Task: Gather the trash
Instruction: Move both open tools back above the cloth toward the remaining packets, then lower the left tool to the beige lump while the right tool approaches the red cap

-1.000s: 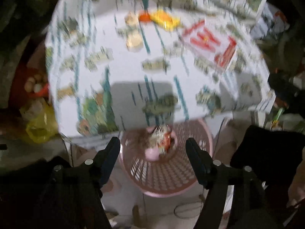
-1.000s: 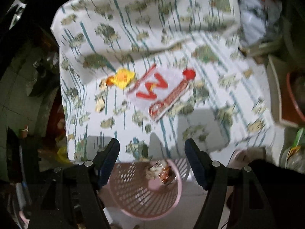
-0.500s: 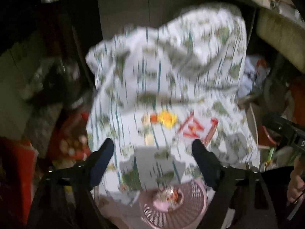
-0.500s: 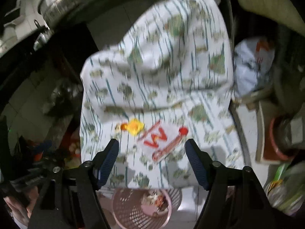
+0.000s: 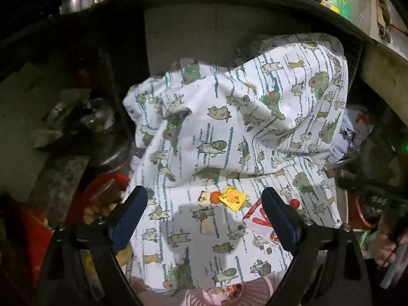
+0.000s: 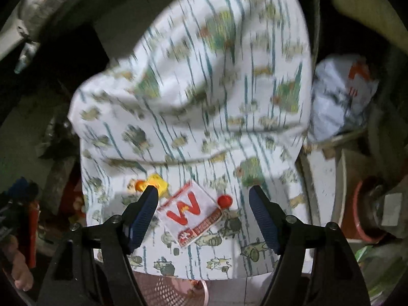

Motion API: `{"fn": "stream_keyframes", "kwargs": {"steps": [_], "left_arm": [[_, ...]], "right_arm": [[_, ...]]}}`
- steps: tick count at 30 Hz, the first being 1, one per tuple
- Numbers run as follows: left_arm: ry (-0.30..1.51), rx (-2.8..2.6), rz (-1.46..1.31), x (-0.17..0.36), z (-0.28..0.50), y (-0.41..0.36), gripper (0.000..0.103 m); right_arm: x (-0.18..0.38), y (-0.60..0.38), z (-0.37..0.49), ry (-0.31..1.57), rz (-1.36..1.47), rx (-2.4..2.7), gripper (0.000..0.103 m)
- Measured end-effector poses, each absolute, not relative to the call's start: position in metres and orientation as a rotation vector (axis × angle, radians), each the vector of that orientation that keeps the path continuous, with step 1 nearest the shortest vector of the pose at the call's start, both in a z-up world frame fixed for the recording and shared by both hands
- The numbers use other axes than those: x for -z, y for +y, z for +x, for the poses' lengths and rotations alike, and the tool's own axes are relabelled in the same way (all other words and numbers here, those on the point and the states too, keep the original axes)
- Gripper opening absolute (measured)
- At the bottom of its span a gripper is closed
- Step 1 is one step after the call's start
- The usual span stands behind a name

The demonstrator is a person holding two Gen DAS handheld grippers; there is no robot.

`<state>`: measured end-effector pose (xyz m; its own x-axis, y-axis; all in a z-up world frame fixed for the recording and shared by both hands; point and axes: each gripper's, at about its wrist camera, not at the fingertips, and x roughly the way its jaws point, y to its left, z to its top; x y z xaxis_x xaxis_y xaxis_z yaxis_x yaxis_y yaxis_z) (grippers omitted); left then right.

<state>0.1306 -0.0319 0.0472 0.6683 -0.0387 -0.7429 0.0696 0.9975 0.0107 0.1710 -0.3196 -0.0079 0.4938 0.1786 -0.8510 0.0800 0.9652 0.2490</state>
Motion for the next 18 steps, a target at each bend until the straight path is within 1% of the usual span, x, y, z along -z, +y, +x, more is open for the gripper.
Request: {"fn": "stream_keyframes", "kwargs": {"steps": [1, 2, 3, 4, 7, 9, 10, 11, 13, 15, 16, 18], "left_arm": [[0.845, 0.055, 0.042, -0.043, 0.136, -0.031, 0.092], [0.853, 0.054, 0.049, -0.038, 0.141, -0.031, 0.096], [0.86, 0.054, 0.061, -0.033, 0.147, -0.031, 0.098], [0.863, 0.051, 0.072, -0.027, 0.151, -0.032, 0.099], [0.872, 0.049, 0.093, -0.006, 0.162, -0.033, 0.099], [0.883, 0.027, 0.084, 0.011, 0.169, -0.031, 0.1], [0.89, 0.011, 0.076, 0.017, 0.173, -0.03, 0.1], [0.886, -0.002, 0.065, 0.022, 0.176, -0.028, 0.099], [0.82, -0.034, 0.045, 0.023, 0.175, -0.025, 0.099], [0.711, -0.05, 0.034, 0.016, 0.169, -0.023, 0.099], [0.667, -0.044, 0.032, 0.014, 0.166, -0.022, 0.101], [0.606, -0.037, 0.026, 0.009, 0.162, -0.021, 0.103]], "right_arm": [[0.016, -0.32, 0.175, 1.081, 0.261, -0.053, 0.075], [0.024, -0.32, 0.178, 1.104, 0.241, -0.039, 0.069], [0.032, -0.32, 0.179, 1.118, 0.225, -0.03, 0.065], [0.037, -0.321, 0.179, 1.128, 0.221, -0.029, 0.058], [0.054, -0.331, 0.182, 1.17, 0.289, -0.035, 0.056], [0.06, -0.338, 0.185, 1.175, 0.338, -0.037, 0.051], [0.062, -0.341, 0.186, 1.171, 0.348, -0.029, 0.047], [0.063, -0.342, 0.188, 1.17, 0.352, -0.023, 0.041], [0.068, -0.342, 0.194, 1.195, 0.334, -0.036, 0.029], [0.07, -0.339, 0.198, 1.192, 0.309, -0.049, 0.028], [0.072, -0.337, 0.201, 1.189, 0.288, -0.043, 0.028], [0.076, -0.334, 0.208, 1.207, 0.268, -0.039, 0.028]]}}
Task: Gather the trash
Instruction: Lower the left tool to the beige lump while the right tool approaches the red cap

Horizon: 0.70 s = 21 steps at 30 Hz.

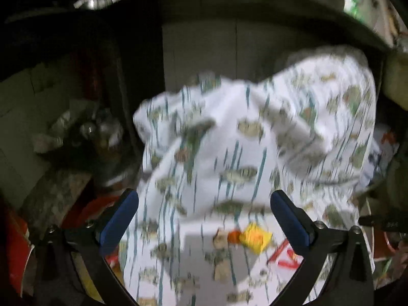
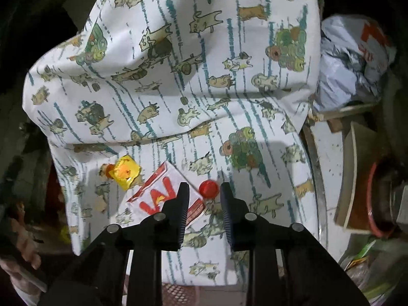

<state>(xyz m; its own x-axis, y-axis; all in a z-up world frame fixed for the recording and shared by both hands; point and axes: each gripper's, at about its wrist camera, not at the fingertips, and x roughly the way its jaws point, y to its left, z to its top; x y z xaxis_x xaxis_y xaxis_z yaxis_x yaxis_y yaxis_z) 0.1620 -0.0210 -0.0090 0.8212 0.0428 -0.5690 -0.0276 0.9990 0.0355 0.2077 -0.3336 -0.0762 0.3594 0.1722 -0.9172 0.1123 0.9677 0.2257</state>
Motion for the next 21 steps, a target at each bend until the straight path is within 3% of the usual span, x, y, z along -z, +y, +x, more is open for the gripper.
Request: {"fn": "stream_keyframes", "kwargs": {"steps": [7, 10, 11, 12, 14, 16, 21], "left_arm": [[0.833, 0.032, 0.025, 0.034, 0.196, -0.021, 0.103], [1.055, 0.023, 0.084, 0.07, 0.218, -0.025, 0.103], [1.125, 0.017, 0.106, 0.084, 0.223, -0.027, 0.101], [1.198, 0.014, 0.116, 0.099, 0.226, -0.029, 0.098], [1.303, 0.044, 0.085, 0.121, 0.231, -0.031, 0.069], [1.388, 0.091, 0.052, 0.139, 0.233, -0.035, 0.05], [1.457, 0.096, 0.031, 0.157, 0.234, -0.045, 0.049]], "right_arm": [[0.105, -0.33, 0.229, 1.327, 0.34, -0.02, 0.031], [0.112, -0.326, 0.235, 1.355, 0.338, 0.009, 0.056], [0.115, -0.324, 0.236, 1.363, 0.331, 0.021, 0.056], [0.117, -0.324, 0.237, 1.373, 0.326, 0.03, 0.056], [0.122, -0.322, 0.239, 1.398, 0.321, 0.038, 0.056], [0.127, -0.321, 0.24, 1.42, 0.313, 0.045, 0.056], [0.13, -0.319, 0.24, 1.436, 0.308, 0.054, 0.056]]}}
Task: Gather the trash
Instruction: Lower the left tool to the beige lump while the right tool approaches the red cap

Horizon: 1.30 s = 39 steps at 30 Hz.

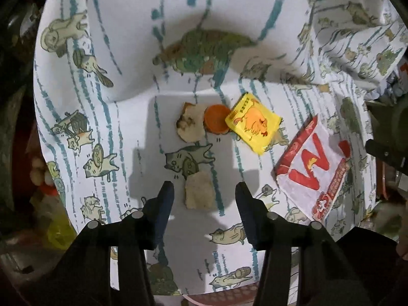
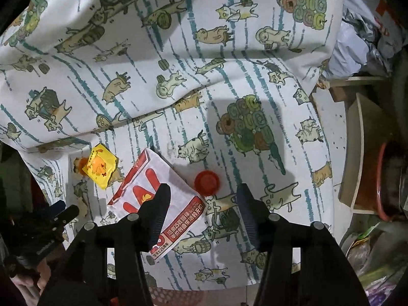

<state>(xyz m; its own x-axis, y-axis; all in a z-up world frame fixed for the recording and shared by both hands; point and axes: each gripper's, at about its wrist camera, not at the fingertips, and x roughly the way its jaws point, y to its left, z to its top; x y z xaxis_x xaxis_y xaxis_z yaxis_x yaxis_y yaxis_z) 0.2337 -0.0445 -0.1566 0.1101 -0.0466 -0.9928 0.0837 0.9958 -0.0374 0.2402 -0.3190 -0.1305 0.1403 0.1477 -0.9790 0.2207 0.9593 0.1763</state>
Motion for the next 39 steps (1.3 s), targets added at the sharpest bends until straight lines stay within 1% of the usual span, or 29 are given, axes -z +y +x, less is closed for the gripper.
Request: {"fn": "stream_keyframes", "kwargs": {"steps": [2, 7, 9, 10, 12, 13, 14, 15, 16, 17, 18, 19, 23, 24, 25, 26, 27, 28, 31, 33, 35, 37, 38, 39], "left_arm": [[1.489, 0.087, 0.01, 0.164, 0.237, -0.043, 0.051], [1.539, 0.051, -0.032, 0.181, 0.24, -0.036, 0.051], [1.548, 0.052, -0.025, 0.186, 0.24, -0.036, 0.051], [1.554, 0.056, -0.02, 0.188, 0.241, -0.039, 0.049], [1.544, 0.057, 0.005, 0.187, 0.24, -0.041, 0.038], [1.546, 0.062, 0.01, 0.187, 0.241, -0.042, 0.028], [1.551, 0.064, 0.004, 0.186, 0.24, -0.041, 0.026], [1.547, 0.064, -0.003, 0.183, 0.24, -0.04, 0.025], [1.532, 0.065, -0.001, 0.179, 0.24, -0.037, 0.015], [1.521, 0.064, 0.013, 0.175, 0.239, -0.039, 0.009], [1.514, 0.065, 0.023, 0.172, 0.239, -0.04, 0.005], [1.511, 0.07, 0.022, 0.171, 0.24, -0.04, 0.003], [1.511, 0.085, 0.006, 0.168, 0.238, -0.044, 0.003], [1.51, 0.087, 0.007, 0.168, 0.238, -0.044, 0.005], [1.514, 0.085, 0.01, 0.168, 0.239, -0.044, 0.024], [1.516, 0.085, 0.007, 0.168, 0.238, -0.043, 0.056], [1.504, 0.088, -0.001, 0.167, 0.236, -0.041, 0.067], [1.486, 0.089, 0.002, 0.166, 0.235, -0.043, 0.069], [1.509, 0.096, 0.048, 0.166, 0.236, -0.051, 0.069], [1.553, 0.088, 0.054, 0.172, 0.238, -0.058, 0.066], [1.582, 0.102, 0.038, 0.178, 0.236, -0.065, 0.04], [1.591, 0.096, 0.044, 0.182, 0.235, -0.071, 0.03], [1.576, 0.091, 0.06, 0.181, 0.235, -0.074, 0.027], [1.574, 0.098, 0.065, 0.181, 0.236, -0.077, 0.027]], "right_arm": [[0.13, -0.32, 0.241, 1.438, 0.307, 0.057, 0.056], [0.13, -0.318, 0.244, 1.438, 0.272, 0.077, 0.056], [0.129, -0.317, 0.244, 1.437, 0.257, 0.08, 0.056], [0.13, -0.317, 0.245, 1.438, 0.253, 0.081, 0.056], [0.13, -0.317, 0.245, 1.439, 0.256, 0.082, 0.056], [0.13, -0.317, 0.245, 1.439, 0.259, 0.082, 0.056], [0.129, -0.317, 0.245, 1.439, 0.264, 0.08, 0.056], [0.129, -0.317, 0.245, 1.438, 0.268, 0.081, 0.056], [0.129, -0.317, 0.245, 1.437, 0.269, 0.084, 0.056], [0.129, -0.317, 0.246, 1.438, 0.269, 0.086, 0.056], [0.129, -0.318, 0.246, 1.438, 0.271, 0.089, 0.056], [0.13, -0.319, 0.246, 1.439, 0.274, 0.092, 0.056], [0.135, -0.32, 0.248, 1.454, 0.281, 0.11, 0.056], [0.137, -0.32, 0.249, 1.457, 0.28, 0.115, 0.056], [0.137, -0.32, 0.249, 1.46, 0.279, 0.121, 0.056], [0.138, -0.319, 0.249, 1.461, 0.278, 0.124, 0.056], [0.139, -0.319, 0.249, 1.462, 0.279, 0.123, 0.056], [0.139, -0.318, 0.25, 1.463, 0.279, 0.119, 0.056], [0.139, -0.318, 0.251, 1.464, 0.274, 0.115, 0.056], [0.14, -0.319, 0.251, 1.469, 0.268, 0.117, 0.056], [0.141, -0.319, 0.252, 1.472, 0.266, 0.121, 0.056], [0.14, -0.32, 0.253, 1.472, 0.27, 0.118, 0.056], [0.14, -0.319, 0.253, 1.472, 0.269, 0.115, 0.056], [0.139, -0.319, 0.253, 1.472, 0.265, 0.11, 0.056]]}}
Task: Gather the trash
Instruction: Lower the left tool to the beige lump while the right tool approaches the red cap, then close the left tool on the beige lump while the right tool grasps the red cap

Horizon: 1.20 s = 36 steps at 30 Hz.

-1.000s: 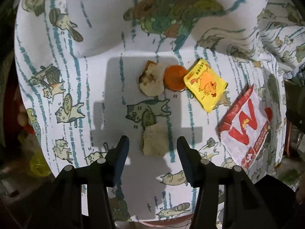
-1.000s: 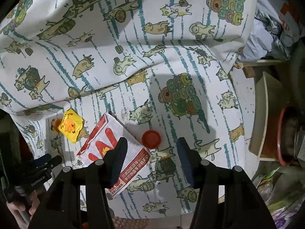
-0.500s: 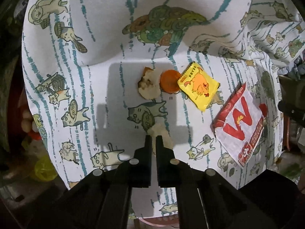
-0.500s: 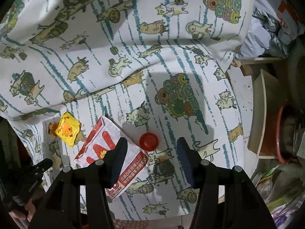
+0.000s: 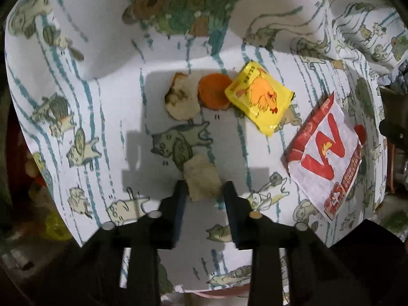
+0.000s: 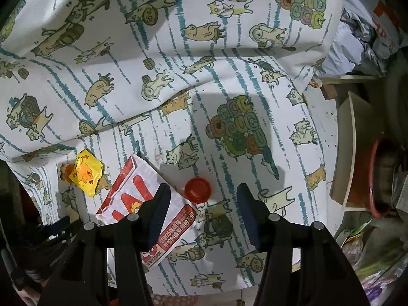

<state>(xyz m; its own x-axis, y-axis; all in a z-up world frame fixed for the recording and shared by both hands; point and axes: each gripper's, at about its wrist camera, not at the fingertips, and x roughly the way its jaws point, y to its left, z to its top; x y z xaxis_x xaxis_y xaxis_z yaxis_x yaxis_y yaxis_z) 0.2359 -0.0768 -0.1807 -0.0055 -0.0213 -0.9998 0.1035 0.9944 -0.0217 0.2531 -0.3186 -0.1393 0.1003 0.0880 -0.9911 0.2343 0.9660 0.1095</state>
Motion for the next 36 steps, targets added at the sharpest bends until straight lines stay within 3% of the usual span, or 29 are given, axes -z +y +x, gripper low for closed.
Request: {"fn": "stream_keyframes", "kwargs": {"steps": [21, 25, 34, 36], "left_arm": [[1.4, 0.084, 0.096, 0.119, 0.241, -0.065, 0.026], [1.374, 0.071, 0.119, 0.115, 0.243, -0.056, 0.026], [1.361, 0.064, 0.105, 0.117, 0.241, -0.048, 0.027], [1.36, 0.063, 0.107, 0.115, 0.241, -0.046, 0.027]], "right_arm": [[0.168, -0.298, 0.266, 1.525, 0.181, 0.155, 0.055], [0.176, -0.296, 0.268, 1.545, 0.165, 0.19, 0.045], [0.193, -0.296, 0.271, 1.565, 0.153, 0.191, 0.045], [0.195, -0.294, 0.268, 1.569, 0.137, 0.196, 0.04]]}}
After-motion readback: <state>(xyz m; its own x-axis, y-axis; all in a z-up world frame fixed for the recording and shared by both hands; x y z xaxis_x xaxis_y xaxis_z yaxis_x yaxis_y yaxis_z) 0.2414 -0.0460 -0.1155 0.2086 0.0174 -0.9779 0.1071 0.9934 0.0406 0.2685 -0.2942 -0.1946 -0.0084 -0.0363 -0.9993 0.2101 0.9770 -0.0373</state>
